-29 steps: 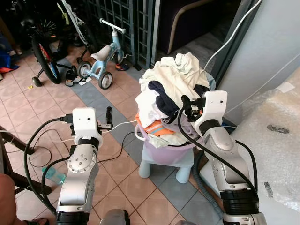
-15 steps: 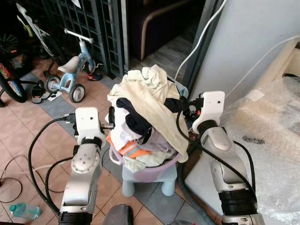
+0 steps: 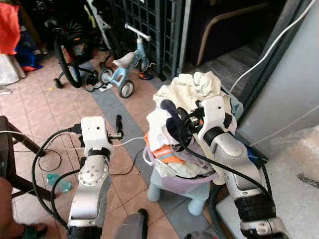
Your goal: Clothes washing
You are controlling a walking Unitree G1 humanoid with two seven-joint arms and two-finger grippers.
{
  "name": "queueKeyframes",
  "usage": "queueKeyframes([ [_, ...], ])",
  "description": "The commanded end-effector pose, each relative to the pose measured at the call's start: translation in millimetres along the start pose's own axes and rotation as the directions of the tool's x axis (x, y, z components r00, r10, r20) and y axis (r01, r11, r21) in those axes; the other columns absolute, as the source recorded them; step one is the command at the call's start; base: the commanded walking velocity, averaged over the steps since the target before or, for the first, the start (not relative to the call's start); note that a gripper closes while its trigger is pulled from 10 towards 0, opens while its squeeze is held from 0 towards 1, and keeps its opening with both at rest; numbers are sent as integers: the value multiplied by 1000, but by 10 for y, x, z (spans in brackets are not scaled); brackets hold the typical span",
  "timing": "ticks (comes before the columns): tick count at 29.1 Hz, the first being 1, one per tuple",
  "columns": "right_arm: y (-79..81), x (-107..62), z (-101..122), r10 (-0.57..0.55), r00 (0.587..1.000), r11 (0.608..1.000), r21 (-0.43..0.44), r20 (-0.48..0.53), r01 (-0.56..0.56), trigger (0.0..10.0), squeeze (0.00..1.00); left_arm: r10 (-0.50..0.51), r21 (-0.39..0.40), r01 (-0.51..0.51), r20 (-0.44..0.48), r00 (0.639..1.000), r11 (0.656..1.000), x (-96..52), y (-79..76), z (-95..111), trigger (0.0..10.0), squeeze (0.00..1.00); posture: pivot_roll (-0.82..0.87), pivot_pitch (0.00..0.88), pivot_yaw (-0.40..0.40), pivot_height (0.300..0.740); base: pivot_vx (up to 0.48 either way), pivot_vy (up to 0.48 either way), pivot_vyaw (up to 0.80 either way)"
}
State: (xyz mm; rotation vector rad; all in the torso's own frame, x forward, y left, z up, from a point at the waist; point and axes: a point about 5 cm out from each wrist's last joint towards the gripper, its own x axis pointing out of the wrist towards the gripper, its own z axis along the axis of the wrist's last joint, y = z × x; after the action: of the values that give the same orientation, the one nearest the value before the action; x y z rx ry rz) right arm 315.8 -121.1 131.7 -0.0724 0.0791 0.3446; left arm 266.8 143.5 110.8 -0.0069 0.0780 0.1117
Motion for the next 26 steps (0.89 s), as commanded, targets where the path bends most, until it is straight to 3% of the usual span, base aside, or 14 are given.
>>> queueKeyframes([
  [1,-97,43,13,-61,998,998,-10,-16,61,10000,0,-1,12,1,19,1000,1000,11,-4,60,10000,0,80,85,-8,740,0,0,0],
  [4,-269,92,-32,-207,976,974,-105,-60,200,10000,0,-13,19,13,18,1000,1000,-2,-12,57,10000,0,87,85,-13,740,0,0,0],
  [8,-353,76,-40,-272,961,957,-123,-50,264,10000,0,-14,21,14,16,1000,1000,-10,-16,52,10000,0,89,85,-13,740,0,0,0],
  [11,-361,84,-99,-279,957,953,-143,-79,266,10000,0,-17,23,17,14,1000,1000,-15,-22,49,10000,0,90,83,-12,740,0,0,0],
  [14,-325,92,-201,-259,955,964,-104,-146,245,10000,0,-22,24,21,12,1000,999,-12,-22,47,10000,0,88,81,-10,740,0,0,0],
  [16,-267,90,-320,-223,949,972,-121,-223,200,0,0,-24,25,24,11,1000,999,-4,-28,49,10000,0,86,79,-9,740,0,0,0],
  [19,-197,86,-375,-179,952,983,-79,-248,164,0,0,-26,24,26,16,1000,999,16,-40,66,10000,0,87,88,-9,740,0,0,0],
  [26,-204,82,-366,-188,952,982,-67,-239,177,0,0,-21,25,21,14,1000,999,17,-29,55,10000,0,83,84,-8,740,0,0,0],
])
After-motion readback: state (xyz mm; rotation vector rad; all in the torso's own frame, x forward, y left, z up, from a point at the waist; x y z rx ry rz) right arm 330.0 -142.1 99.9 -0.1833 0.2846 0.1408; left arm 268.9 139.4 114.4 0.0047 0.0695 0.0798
